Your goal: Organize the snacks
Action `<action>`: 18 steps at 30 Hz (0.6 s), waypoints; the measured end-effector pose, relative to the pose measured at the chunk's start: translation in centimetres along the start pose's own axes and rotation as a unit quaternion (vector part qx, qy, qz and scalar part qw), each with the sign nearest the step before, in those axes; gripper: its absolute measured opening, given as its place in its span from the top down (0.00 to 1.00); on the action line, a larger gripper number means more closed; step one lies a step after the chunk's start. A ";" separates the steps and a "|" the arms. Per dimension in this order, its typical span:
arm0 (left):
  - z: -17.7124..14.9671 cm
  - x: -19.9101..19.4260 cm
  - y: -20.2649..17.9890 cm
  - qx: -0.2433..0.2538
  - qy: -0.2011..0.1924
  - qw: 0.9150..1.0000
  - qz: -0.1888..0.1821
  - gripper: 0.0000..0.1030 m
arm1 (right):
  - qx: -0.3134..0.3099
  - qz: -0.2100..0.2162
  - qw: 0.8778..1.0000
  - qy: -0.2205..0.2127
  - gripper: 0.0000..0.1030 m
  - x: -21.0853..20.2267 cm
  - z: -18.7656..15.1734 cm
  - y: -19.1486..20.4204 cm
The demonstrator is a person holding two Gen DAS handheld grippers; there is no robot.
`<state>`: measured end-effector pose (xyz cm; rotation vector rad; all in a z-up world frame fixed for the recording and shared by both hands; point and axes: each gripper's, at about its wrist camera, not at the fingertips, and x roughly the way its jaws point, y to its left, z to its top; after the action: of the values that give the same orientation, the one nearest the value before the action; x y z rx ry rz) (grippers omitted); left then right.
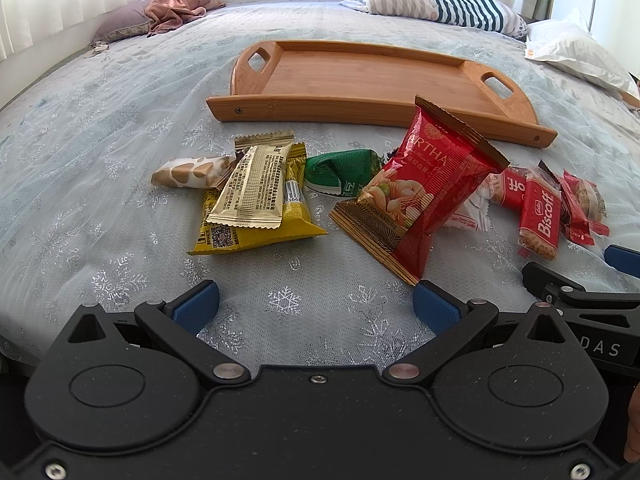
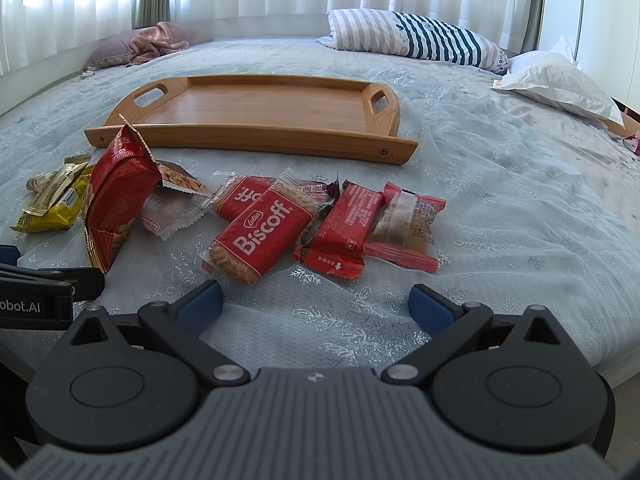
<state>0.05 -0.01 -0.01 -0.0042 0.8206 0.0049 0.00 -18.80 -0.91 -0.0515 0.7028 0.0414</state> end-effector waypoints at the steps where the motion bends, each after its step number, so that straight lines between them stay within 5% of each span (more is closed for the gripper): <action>1: 0.0 0.0 0.0 0.000 0.000 1.000 0.000 0.00 | 0.000 0.000 1.000 0.000 0.00 0.0 0.0 0.0; 18: 0.1 -0.4 0.6 -0.001 0.000 1.000 -0.012 0.00 | 0.003 -0.014 1.000 -0.016 0.00 0.3 -0.6 -0.1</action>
<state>-0.17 0.57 0.32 -0.0154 0.8209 -0.0170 -0.13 -18.90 -1.55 -0.0548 0.6696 0.0126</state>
